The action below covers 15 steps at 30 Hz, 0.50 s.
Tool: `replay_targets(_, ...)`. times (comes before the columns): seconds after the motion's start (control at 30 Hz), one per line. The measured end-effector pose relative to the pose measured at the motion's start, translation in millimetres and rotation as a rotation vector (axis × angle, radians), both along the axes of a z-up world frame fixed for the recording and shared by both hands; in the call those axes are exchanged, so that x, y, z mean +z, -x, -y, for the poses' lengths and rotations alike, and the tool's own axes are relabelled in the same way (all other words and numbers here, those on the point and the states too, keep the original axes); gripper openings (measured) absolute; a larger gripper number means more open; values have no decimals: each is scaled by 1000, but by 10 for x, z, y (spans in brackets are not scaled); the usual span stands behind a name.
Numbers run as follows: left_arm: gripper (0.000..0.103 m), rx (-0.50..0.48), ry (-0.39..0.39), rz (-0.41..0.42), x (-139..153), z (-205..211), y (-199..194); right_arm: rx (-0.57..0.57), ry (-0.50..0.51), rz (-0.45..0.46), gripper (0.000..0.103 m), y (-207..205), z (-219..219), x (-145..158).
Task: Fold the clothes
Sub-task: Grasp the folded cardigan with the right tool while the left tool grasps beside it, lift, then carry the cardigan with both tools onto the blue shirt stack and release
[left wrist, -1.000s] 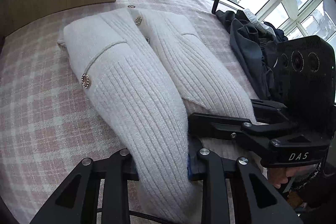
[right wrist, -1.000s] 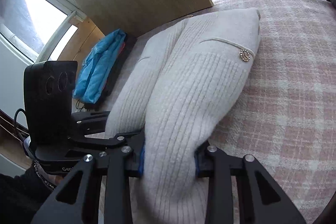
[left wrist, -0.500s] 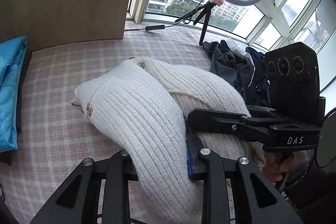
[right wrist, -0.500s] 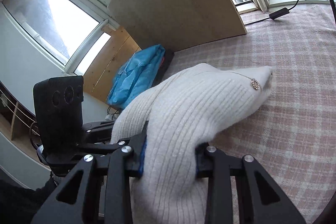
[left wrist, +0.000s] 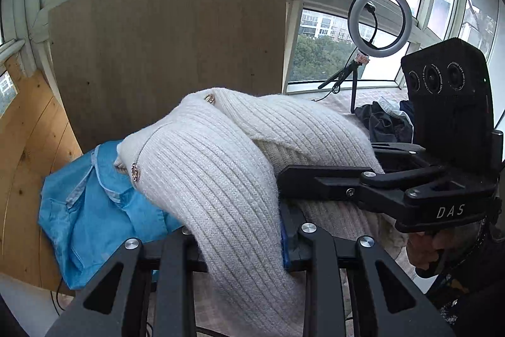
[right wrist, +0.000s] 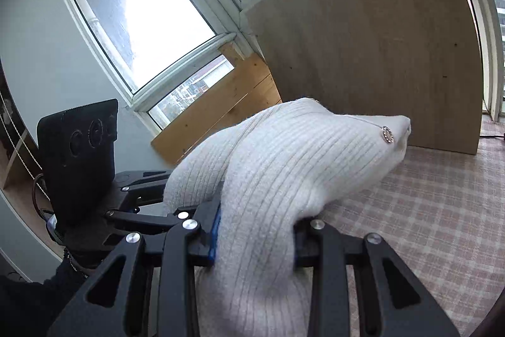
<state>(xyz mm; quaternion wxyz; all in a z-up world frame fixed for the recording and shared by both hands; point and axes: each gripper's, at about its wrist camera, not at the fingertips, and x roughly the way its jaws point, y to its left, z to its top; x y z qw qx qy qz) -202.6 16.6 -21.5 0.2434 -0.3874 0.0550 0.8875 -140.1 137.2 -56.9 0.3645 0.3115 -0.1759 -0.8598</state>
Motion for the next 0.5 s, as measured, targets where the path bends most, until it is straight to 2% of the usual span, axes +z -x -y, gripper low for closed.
replay_targets(0.17, 26, 19, 82, -53, 68, 738, 393, -17, 8, -31, 31, 752, 605, 176)
replay_targets(0.3, 26, 23, 66, -41, -52, 1194, 703, -35, 3, -20, 31, 1209, 942, 150)
replay_targets(0.4, 27, 14, 60, -12, -280, 1441, 895, -47, -23, 8, 31, 1474, 1106, 11)
replay_targets(0.5, 27, 19, 50, 71, -637, 1688, 1069, -49, -65, 57, 30, 1664, 1311, -273)
